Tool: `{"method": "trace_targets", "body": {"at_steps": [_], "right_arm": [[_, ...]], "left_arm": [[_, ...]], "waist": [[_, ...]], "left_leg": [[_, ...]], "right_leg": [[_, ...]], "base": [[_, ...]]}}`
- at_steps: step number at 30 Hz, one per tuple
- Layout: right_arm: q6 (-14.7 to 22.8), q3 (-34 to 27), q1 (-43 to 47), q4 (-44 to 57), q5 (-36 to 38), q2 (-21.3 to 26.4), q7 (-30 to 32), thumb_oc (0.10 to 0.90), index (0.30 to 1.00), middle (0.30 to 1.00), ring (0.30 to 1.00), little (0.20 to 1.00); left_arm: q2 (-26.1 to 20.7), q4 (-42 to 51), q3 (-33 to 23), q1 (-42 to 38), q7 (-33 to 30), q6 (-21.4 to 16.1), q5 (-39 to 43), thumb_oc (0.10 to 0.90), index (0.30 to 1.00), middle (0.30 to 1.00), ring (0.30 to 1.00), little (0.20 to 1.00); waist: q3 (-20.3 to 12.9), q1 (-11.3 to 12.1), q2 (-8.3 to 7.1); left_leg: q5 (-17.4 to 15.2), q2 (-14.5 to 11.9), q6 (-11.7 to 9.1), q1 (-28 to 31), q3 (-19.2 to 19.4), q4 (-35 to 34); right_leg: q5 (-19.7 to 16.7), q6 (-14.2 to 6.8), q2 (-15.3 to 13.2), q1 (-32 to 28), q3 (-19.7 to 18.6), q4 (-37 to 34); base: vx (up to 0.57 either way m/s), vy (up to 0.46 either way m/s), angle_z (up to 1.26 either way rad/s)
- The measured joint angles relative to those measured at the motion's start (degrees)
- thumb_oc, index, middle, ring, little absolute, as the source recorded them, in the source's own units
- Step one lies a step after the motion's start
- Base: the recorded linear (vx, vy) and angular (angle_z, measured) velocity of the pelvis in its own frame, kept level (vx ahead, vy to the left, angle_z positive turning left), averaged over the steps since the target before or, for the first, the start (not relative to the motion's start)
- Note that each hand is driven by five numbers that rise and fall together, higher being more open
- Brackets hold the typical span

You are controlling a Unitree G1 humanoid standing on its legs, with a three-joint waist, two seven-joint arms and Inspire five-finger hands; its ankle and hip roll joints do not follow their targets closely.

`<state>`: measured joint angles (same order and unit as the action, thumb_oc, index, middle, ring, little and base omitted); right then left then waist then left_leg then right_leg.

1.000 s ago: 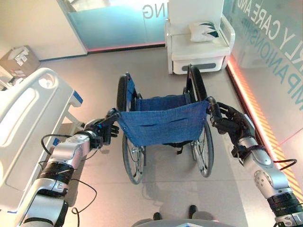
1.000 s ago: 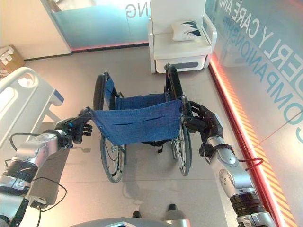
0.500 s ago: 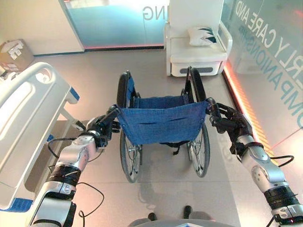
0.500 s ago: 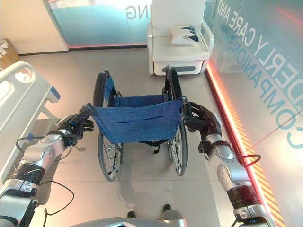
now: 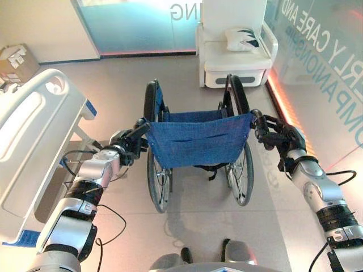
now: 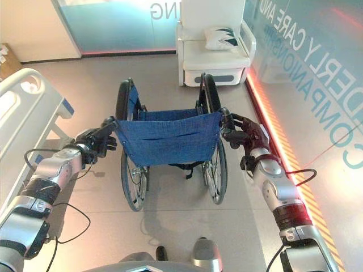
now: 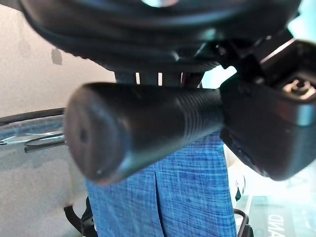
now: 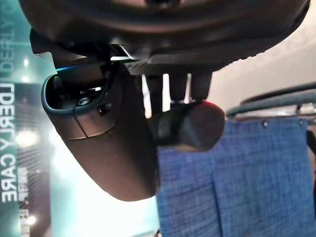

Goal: Push the wheelchair next to the bed

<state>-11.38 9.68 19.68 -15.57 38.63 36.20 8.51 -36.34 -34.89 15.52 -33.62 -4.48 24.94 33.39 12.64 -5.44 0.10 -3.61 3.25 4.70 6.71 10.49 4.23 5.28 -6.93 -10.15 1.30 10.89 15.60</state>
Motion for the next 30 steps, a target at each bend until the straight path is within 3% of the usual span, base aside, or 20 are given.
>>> {"method": "trace_targets", "body": {"at_steps": [2, 4, 6, 8, 9, 12, 13, 14, 15, 16, 17, 18, 19, 21, 22, 24, 25, 28, 29, 30], "right_arm": [[0.0, 0.1, 0.0, 0.0, 0.0, 0.1, -0.3, 0.4, 0.3, 0.3, 0.3, 0.3], [0.0, 0.3, 0.7, 0.0, 0.0, 0.3, -0.5, 0.4, 0.3, 0.3, 0.3, 0.3], [-0.2, 0.8, 1.4, 0.2, 0.1, 0.4, -0.8, 0.4, 0.3, 0.3, 0.3, 0.3], [-0.2, 0.9, 1.5, 0.6, 0.1, 0.0, -1.2, 0.4, 0.3, 0.3, 0.3, 0.3], [-0.2, 0.9, 1.5, 0.6, 0.1, -0.3, -1.2, 0.4, 0.3, 0.3, 0.3, 0.3], [-0.2, 0.5, 1.4, 0.4, 0.1, -0.3, -1.7, 0.4, 0.3, 0.3, 0.3, 0.3], [-0.2, 0.3, 1.9, 0.3, 0.0, -0.2, -1.8, 0.4, 0.3, 0.3, 0.3, 0.3], [-0.4, 0.3, 2.8, -0.2, 0.0, -0.2, -1.9, 0.4, 0.3, 0.3, 0.3, 0.3], [-1.2, 0.4, 4.2, -1.3, 0.0, 0.0, -1.9, 0.4, 0.3, 0.3, 0.3, 0.3], [-2.2, 1.1, 5.2, -2.2, -0.2, 0.8, -1.9, 0.4, 0.3, 0.3, 0.3, 0.3], [-2.7, 1.7, 5.3, -2.5, -0.7, 1.7, -1.9, 0.4, 0.3, 0.3, 0.3, 0.3], [-2.8, 1.7, 5.3, -2.5, -1.0, 1.9, -1.9, 0.4, 0.3, 0.3, 0.3, 0.3], [-2.8, 1.9, 5.5, -2.9, -2.1, 2.1, -2.0, 0.4, 0.3, 0.3, 0.3, 0.3], [-2.8, 2.2, 5.9, -3.6, -2.3, 1.8, -2.0, 0.4, 0.3, 0.3, 0.3, 0.3], [-2.7, 2.2, 6.1, -4.0, -2.3, 1.6, -2.0, 0.4, 0.3, 0.3, 0.3, 0.3], [-2.8, 2.5, 6.4, -5.5, -2.3, 1.4, -2.0, 0.4, 0.3, 0.3, 0.3, 0.3], [-2.8, 2.6, 6.4, -5.7, -2.3, 1.4, -2.0, 0.4, 0.3, 0.3, 0.3, 0.3], [-2.7, 3.9, 6.8, -7.0, -2.2, 1.1, -1.8, 0.4, 0.3, 0.3, 0.3, 0.3], [-2.7, 4.0, 7.0, -7.0, -2.2, 1.5, -1.8, 0.4, 0.3, 0.3, 0.3, 0.3], [-2.6, 4.1, 6.9, -7.0, -2.2, 1.6, -1.9, 0.4, 0.3, 0.3, 0.3, 0.3]], "left_arm": [[0.0, -0.1, -0.2, 0.0, 0.0, 0.0, 0.0, 0.4, 0.3, 0.3, 0.3, 0.3], [0.1, -0.9, -0.2, -0.1, -0.1, -0.3, 0.0, 0.4, 0.3, 0.3, 0.3, 0.3], [-1.2, -1.3, 1.1, -0.5, -0.1, -0.3, 0.0, 0.4, 0.3, 0.3, 0.3, 0.3], [-1.7, -2.3, 1.1, -1.0, -0.1, -0.7, 0.0, 0.4, 0.3, 0.3, 0.3, 0.3], [-1.7, -2.5, 1.1, -1.1, -0.2, -0.7, -0.1, 0.4, 0.3, 0.3, 0.3, 0.3], [-1.2, -2.8, 0.8, -1.1, -0.9, -1.5, 0.0, 0.4, 0.3, 0.3, 0.3, 0.3], [-0.8, -2.5, 0.2, -1.2, -1.3, -1.7, 0.1, 0.4, 0.3, 0.3, 0.3, 0.3], [-0.5, -2.3, -0.1, -1.2, -1.8, -1.7, 0.1, 0.4, 0.3, 0.3, 0.3, 0.3], [0.7, -2.3, -0.3, -1.0, -3.0, -1.7, 0.1, 0.4, 0.3, 0.3, 0.3, 0.3], [1.4, -2.3, -0.2, -0.6, -3.3, -1.6, 0.1, 0.4, 0.3, 0.3, 0.3, 0.3], [1.9, -1.7, -0.3, -0.4, -3.6, -1.7, 0.1, 0.4, 0.3, 0.3, 0.3, 0.3], [1.9, -1.3, -0.4, -0.4, -3.7, -1.7, 0.1, 0.4, 0.3, 0.3, 0.3, 0.3], [2.4, -1.1, -0.6, 0.0, -4.3, -1.7, 0.2, 0.4, 0.3, 0.3, 0.3, 0.3], [3.0, -1.1, -0.7, 1.0, -4.6, -1.7, 0.2, 0.4, 0.3, 0.3, 0.3, 0.3], [2.9, -1.1, -0.8, 1.0, -4.6, -1.8, 0.2, 0.4, 0.3, 0.3, 0.3, 0.3], [3.1, -1.0, -0.6, 1.4, -4.7, -2.0, 0.1, 0.4, 0.3, 0.3, 0.3, 0.3], [3.1, -1.0, -0.6, 1.4, -4.7, -2.0, 0.1, 0.4, 0.3, 0.3, 0.3, 0.3], [3.1, -1.3, -0.4, 1.8, -4.6, -2.6, 0.2, 0.4, 0.3, 0.3, 0.3, 0.3], [3.0, -1.0, -0.5, 2.0, -4.6, -3.0, 0.3, 0.4, 0.3, 0.3, 0.3, 0.3], [3.0, -1.0, -0.5, 2.3, -4.6, -3.1, 0.6, 0.4, 0.3, 0.3, 0.3, 0.3]], "waist": [[0.0, -0.5, -0.13], [0.3, -1.6, 0.54], [1.0, -1.7, 2.11], [1.0, -2.9, 0.78], [1.0, -3.2, 0.13], [0.3, -3.3, -1.33], [0.0, -3.6, -1.22], [0.0, -3.9, -1.12], [-0.5, -2.8, 0.45], [-1.0, -1.8, 1.45], [-1.4, -1.6, 1.51], [-1.4, -1.8, 0.79], [-1.5, -1.4, -0.57], [-1.7, 0.0, -0.12], [-1.8, 0.3, 0.03], [-1.4, 0.9, -1.44], [-1.4, 1.3, -1.51], [-1.2, 2.7, -1.8], [-1.4, 3.9, -0.95], [-1.3, 4.6, -0.86]], "left_leg": [[0.0, 0.3, 0.0, -0.5, -1.4, 0.6], [0.4, 0.9, 1.1, -0.2, -6.8, 1.0], [0.3, -0.2, 0.9, -0.6, -10.5, 1.5], [-0.2, 0.1, 0.1, -1.3, -12.2, 2.2], [-0.7, 0.0, -0.7, -1.4, -12.3, 2.5], [-1.8, -0.6, -2.5, -1.5, -13.7, 2.9], [-2.9, -1.7, -5.0, -1.9, -12.9, 5.4], [-4.2, -2.2, -6.7, -4.6, -11.8, 12.9], [-7.7, -3.4, -9.4, -8.5, -9.5, 29.7], [-7.0, -4.0, -10.1, -8.6, -8.4, 36.8], [-6.0, -4.1, -11.2, -8.2, -8.2, 39.1], [-4.8, -4.1, -13.0, -9.0, -8.4, 40.3], [-1.4, -4.1, -15.2, -10.2, -7.9, 43.5], [0.6, -5.7, -14.0, -13.2, -7.0, 48.0], [-0.1, -6.4, -13.2, -14.5, -5.8, 48.9], [-2.1, -7.2, -9.4, -15.4, -1.4, 38.7], [-2.2, -7.5, -9.3, -15.5, -0.5, 34.7], [-1.5, -7.0, -9.9, -15.6, 2.3, 12.1], [0.8, -6.7, -10.3, -14.6, 2.3, 2.3], [2.4, -7.1, -11.1, -15.0, 2.3, -1.7]], "right_leg": [[0.2, 0.0, -0.2, 0.5, -0.1, 1.1], [2.3, -0.9, 0.1, 5.8, -2.5, 8.8], [1.4, -1.7, 3.2, 9.0, -4.9, 3.7], [-0.4, -4.5, 2.2, 10.1, -4.3, -3.2], [-0.6, -4.8, 1.7, 10.2, -4.2, -3.4], [-0.6, -4.1, 0.2, 9.9, -3.9, 3.3], [-0.3, -3.1, 0.8, 9.8, -2.1, 2.6], [-0.3, -2.9, 1.1, 9.7, -1.1, 2.4], [-0.4, -2.4, 3.2, 8.6, -0.6, 0.1], [-0.4, 0.2, 5.2, 7.2, -0.2, -1.7], [-0.4, 3.1, 6.3, 6.8, 0.9, -1.2], [-0.8, 4.9, 6.1, 6.7, 1.0, -0.9], [-2.3, 7.8, 5.7, 6.1, 0.2, -0.3], [-0.8, 9.2, 6.8, 5.0, 0.3, -0.6], [-0.7, 9.4, 7.0, 4.5, 0.3, -0.9], [-0.8, 9.3, 7.4, 1.2, 0.4, -3.7], [-0.7, 9.4, 7.9, 0.5, 0.5, -4.4], [-0.8, 9.2, 10.3, -3.4, -0.3, -8.8], [-1.1, 8.9, 11.2, -4.8, -1.3, -10.7], [-0.5, 8.7, 11.8, -5.7, -0.9, -11.9]], "base": [[0.27, -0.125, 0.1], [0.37, -0.189, 0.09], [0.29, -0.178, 0.01], [0.28, -0.22, 0.59], [0.25, -0.234, 0.6], [0.25, -0.251, 0.61], [0.22, -0.251, 0.6], [0.29, -0.345, 0.46], [0.3, -0.373, 0.18], [0.3, -0.363, 0.27], [0.22, -0.249, 0.42], [0.18, -0.149, 0.51], [0.22, -0.128, 0.26], [0.28, -0.093, 0.05], [0.32, -0.022, 0.09], [0.39, 0.018, 0.15], [0.3, 0.038, 0.0], [0.57, 0.119, -0.07], [0.47, 0.088, -0.32], [0.51, 0.108, -0.5]]}}
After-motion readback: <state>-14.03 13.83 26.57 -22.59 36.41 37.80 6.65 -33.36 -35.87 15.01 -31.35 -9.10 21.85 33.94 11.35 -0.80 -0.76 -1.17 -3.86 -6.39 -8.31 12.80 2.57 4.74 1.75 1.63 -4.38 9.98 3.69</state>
